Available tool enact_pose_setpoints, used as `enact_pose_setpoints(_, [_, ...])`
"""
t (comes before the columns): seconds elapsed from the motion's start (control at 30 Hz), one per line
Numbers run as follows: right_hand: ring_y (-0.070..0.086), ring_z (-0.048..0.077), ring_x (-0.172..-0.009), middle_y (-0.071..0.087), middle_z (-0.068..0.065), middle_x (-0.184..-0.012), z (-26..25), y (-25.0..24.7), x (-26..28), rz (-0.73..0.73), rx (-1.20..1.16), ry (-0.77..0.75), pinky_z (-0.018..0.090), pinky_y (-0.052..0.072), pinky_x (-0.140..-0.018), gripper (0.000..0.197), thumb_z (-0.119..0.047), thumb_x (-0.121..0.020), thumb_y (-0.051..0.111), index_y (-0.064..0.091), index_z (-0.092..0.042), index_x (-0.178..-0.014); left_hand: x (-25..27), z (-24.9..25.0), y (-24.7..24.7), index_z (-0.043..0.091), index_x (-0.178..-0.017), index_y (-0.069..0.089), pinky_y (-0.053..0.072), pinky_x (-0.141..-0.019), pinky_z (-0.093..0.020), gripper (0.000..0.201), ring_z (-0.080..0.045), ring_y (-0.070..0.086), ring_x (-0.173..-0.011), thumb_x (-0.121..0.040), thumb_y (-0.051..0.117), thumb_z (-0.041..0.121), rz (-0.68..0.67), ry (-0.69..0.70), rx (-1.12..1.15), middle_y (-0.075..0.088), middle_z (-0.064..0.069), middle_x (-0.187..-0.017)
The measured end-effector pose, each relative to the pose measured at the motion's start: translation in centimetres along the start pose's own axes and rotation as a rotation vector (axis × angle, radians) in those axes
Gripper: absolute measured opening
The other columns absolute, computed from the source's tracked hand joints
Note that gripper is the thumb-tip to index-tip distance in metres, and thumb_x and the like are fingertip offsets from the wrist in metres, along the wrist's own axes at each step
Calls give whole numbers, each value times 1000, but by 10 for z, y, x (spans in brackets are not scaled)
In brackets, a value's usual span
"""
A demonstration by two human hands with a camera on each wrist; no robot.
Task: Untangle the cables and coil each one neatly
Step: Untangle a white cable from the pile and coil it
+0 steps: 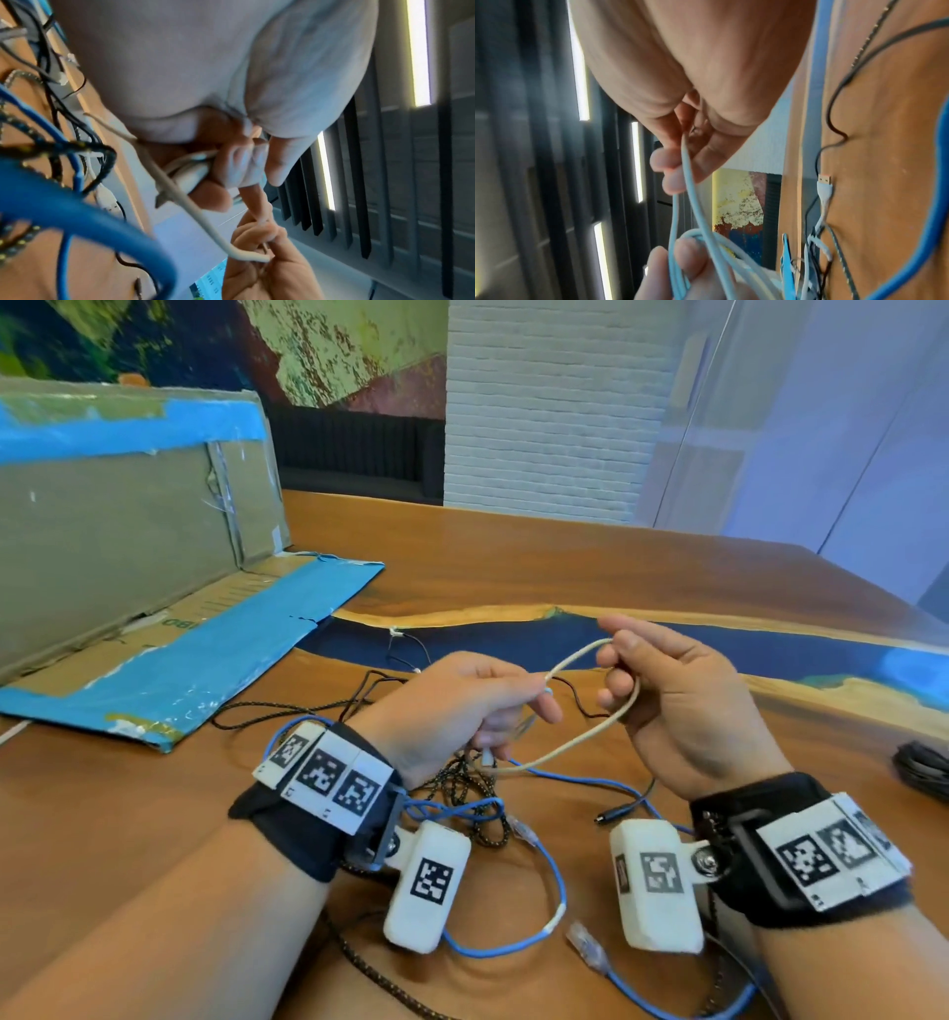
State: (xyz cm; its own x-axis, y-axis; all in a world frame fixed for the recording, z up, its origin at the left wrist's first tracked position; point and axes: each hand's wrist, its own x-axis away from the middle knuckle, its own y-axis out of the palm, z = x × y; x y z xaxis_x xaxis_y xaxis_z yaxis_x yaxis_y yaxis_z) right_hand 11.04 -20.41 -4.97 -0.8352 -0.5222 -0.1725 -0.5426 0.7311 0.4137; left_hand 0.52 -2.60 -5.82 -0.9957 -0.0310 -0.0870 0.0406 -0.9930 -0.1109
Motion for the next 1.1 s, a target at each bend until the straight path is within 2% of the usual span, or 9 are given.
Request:
enact_pose_setpoints(0.23, [25, 7, -39, 66, 7, -79, 7, -1, 3, -103, 92, 119, 18, 19, -35, 27, -2, -100, 52, 70, -9, -118, 0, 14, -6, 9, -91, 60, 53, -59, -24, 38, -8, 42, -46, -109, 36, 33, 159, 57, 785, 36, 7, -58])
enact_pose_setpoints(0.37, [22, 10, -39, 65, 10, -79, 18, 0, 5, -190, 364, 139, 22, 14, -41, 30, -2, -104, 51, 74, -14, -118, -2, 16, -16, 2, -115, 66, 61, -79, -28, 35, -10, 70, -70, -109, 40, 25, 302, 226, 1057, 65, 2, -74])
enact_pose_setpoints(0.47, [24, 16, -41, 70, 11, -84, 21, 10, 12, -359, 563, 166, 24, 20, -40, 35, -3, -107, 46, 72, -18, -124, -6, 12, -14, 2, -127, 62, 58, -95, -31, 31, -16, 75, -100, -108, 42, 18, 383, 282, 995, 77, -4, -95])
enact_pose_setpoints(0.57, [26, 19, -45, 72, 11, -90, 22, 19, 20, -529, 625, 197, 27, 22, -40, 36, -3, -107, 44, 69, -16, -128, -8, 8, -6, 5, -134, 57, 57, -96, -30, 31, -20, 73, -109, -107, 44, 12, 405, 197, 776, 77, -6, -100])
enact_pose_setpoints(0.7, [24, 18, -44, 71, 11, -83, 19, 19, 20, -523, 558, 70, 28, 21, -42, 34, -2, -106, 46, 73, -17, -120, -6, 4, 5, 7, -134, 61, 56, -81, -30, 31, -16, 72, -91, -106, 50, 9, 320, 83, 264, 76, -9, -98])
enact_pose_setpoints(0.8, [27, 17, -40, 66, 11, -70, 13, 11, 15, -411, 462, -53, 31, 17, -42, 20, -6, -101, 56, 72, -14, -109, -2, 4, 6, 1, -118, 70, 54, -80, -33, 28, -21, 64, -79, -106, 50, 17, 154, 47, 31, 71, -14, -82])
enact_pose_setpoints(0.9, [43, 14, -43, 64, 10, -63, 12, 5, 10, -307, 407, -133, 33, 23, -44, 10, -3, -99, 60, 66, -11, -102, 0, 3, 5, -9, -98, 69, 49, -80, -43, 44, -25, 56, -69, -109, 44, 26, 31, 16, -22, 60, -17, -74])
enact_pose_setpoints(1.0, [49, 21, -53, 61, 7, -60, 12, 3, 7, -235, 307, -189, 30, 35, -50, 9, -9, -90, 69, 69, -14, -97, 3, 4, 5, -8, -99, 71, 52, -74, -34, 41, -19, 44, -57, -107, 49, 26, -32, 17, -42, 46, -2, -58])
enact_pose_setpoints(1.1, [46, 19, -54, 58, 3, -66, 8, -6, -2, -161, 163, -175, 34, 38, -57, 15, -14, -84, 74, 72, -14, -98, 5, 6, 4, -3, -97, 73, 52, -68, -30, 38, -17, 41, -52, -106, 47, 24, -56, 27, 81, 39, -2, -56])
